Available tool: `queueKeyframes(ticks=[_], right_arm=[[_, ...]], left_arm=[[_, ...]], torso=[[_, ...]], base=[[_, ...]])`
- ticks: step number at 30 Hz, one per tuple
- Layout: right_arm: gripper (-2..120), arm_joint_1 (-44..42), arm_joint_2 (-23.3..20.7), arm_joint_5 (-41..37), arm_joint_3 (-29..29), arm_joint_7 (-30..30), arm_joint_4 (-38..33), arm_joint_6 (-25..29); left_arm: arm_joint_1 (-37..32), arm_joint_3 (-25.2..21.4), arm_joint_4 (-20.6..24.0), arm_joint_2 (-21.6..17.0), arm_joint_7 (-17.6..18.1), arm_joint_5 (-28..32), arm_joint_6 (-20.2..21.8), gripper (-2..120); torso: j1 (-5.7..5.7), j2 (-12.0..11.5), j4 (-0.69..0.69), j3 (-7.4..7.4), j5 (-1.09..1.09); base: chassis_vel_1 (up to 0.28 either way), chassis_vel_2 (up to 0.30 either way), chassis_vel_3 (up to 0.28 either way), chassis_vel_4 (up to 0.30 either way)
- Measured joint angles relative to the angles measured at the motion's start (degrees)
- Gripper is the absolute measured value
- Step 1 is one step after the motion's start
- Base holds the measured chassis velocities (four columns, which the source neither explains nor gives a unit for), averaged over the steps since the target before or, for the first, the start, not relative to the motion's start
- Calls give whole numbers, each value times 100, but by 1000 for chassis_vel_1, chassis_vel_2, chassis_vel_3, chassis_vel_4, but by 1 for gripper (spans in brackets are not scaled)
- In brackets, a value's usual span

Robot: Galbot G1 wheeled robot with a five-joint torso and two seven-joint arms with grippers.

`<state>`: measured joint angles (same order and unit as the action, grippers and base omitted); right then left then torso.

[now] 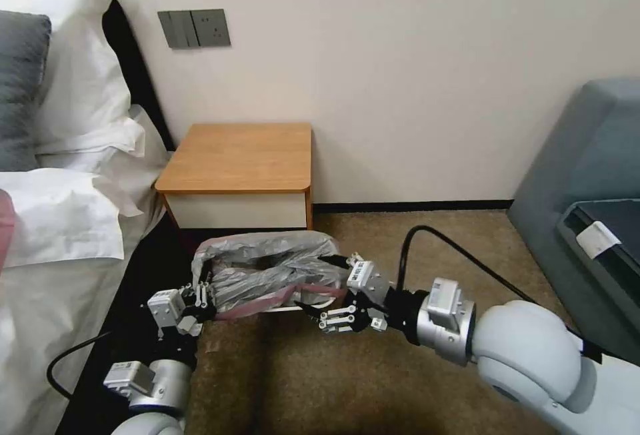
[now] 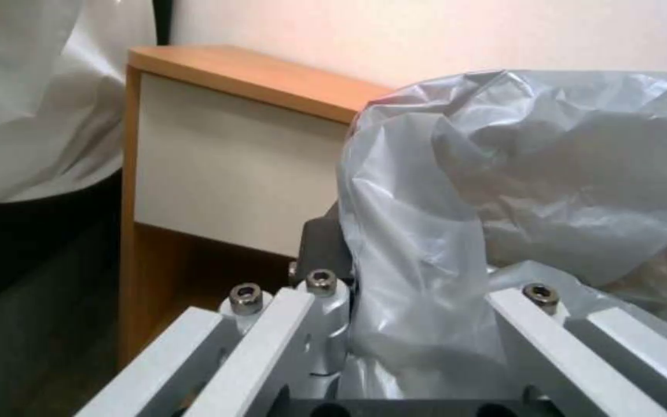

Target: Pick up the garbage bag from the table and place it over the trash can.

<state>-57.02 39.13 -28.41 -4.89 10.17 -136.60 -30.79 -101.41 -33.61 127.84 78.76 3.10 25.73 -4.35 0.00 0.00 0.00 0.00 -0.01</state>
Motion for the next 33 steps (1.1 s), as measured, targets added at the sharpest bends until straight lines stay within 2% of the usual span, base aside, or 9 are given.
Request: queueKeyframes(ticks=[13,16,17,19,29,31,33], right_arm=[[54,56,18,-60,-187,-145,137,-85],[47,90,14,-80,-225,-140,178,-99],[41,102,13,-94,-243,-140,196,-109],[35,121,7,-103,-262,-140,223,-122],[32,281,-33,-45,-444,-157,289,-113],[23,297,-35,-31,-460,-164,280,-98],[21,298,-35,-26,-460,-163,279,-92]], left_arm=[[-39,49,94,32,4,-144,-61,8],[-43,52,107,38,2,-195,-88,8],[-48,53,121,39,0,-218,-96,8],[-55,52,132,39,-13,-278,-132,8],[-55,66,171,60,-53,-412,-205,8],[-55,68,171,68,-53,-412,-206,8],[-55,67,171,70,-53,-413,-206,8]], torso=[[0,0,0,0,1],[0,0,0,0,1],[0,0,0,0,0],[0,0,0,0,1],[0,0,0,0,1],[0,0,0,0,1],[0,0,1,0,1]], base=[[0,0,0,0],[0,0,0,0],[0,0,0,0],[0,0,0,0],[0,0,0,0],[0,0,0,0],[0,0,0,0]])
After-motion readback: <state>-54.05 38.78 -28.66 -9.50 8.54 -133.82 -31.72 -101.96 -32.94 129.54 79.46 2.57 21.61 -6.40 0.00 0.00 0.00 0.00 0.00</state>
